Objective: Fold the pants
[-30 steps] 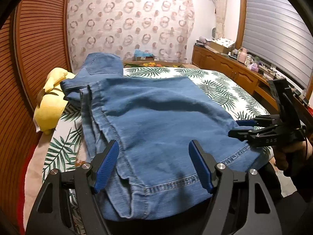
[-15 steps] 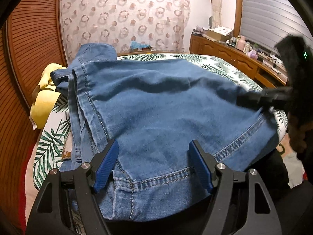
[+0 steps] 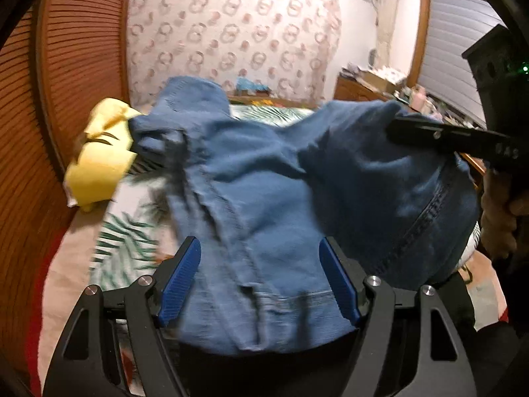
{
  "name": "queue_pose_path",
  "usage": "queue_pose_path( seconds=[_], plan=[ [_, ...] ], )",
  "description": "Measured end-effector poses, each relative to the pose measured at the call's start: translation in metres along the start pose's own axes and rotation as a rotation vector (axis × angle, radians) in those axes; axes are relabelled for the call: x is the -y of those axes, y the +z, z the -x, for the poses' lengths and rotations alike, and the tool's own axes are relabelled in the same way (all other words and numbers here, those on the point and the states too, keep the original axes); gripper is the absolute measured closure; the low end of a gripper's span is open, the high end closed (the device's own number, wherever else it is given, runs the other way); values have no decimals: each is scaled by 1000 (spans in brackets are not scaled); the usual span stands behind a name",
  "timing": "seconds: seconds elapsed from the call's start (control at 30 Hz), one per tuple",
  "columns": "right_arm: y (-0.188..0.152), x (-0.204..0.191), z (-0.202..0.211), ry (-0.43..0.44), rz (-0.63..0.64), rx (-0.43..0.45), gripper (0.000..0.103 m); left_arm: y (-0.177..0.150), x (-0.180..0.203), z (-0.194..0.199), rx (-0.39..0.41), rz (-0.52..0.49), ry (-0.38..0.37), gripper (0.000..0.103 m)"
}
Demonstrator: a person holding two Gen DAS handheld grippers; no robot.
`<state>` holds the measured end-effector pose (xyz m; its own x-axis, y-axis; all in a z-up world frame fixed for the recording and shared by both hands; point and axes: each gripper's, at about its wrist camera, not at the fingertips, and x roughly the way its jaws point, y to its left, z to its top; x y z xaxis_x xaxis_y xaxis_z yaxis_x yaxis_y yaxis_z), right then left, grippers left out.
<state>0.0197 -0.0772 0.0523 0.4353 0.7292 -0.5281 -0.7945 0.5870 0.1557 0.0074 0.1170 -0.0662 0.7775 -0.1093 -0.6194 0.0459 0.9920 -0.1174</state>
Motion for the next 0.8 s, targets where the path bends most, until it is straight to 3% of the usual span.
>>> queue_pose_path(
  seconds=[0.33,0.6,0.8],
  plan=[
    [31,-41,-84,114,112,-71,95,5,-61,43,86,79,113,28],
    [5,-67,-156,230,127,-235,96,2,-94,66,119,123,195,28],
    [16,-53,-145,232,88,-213,90,4,-97,66,132,135,190,28]
  ],
)
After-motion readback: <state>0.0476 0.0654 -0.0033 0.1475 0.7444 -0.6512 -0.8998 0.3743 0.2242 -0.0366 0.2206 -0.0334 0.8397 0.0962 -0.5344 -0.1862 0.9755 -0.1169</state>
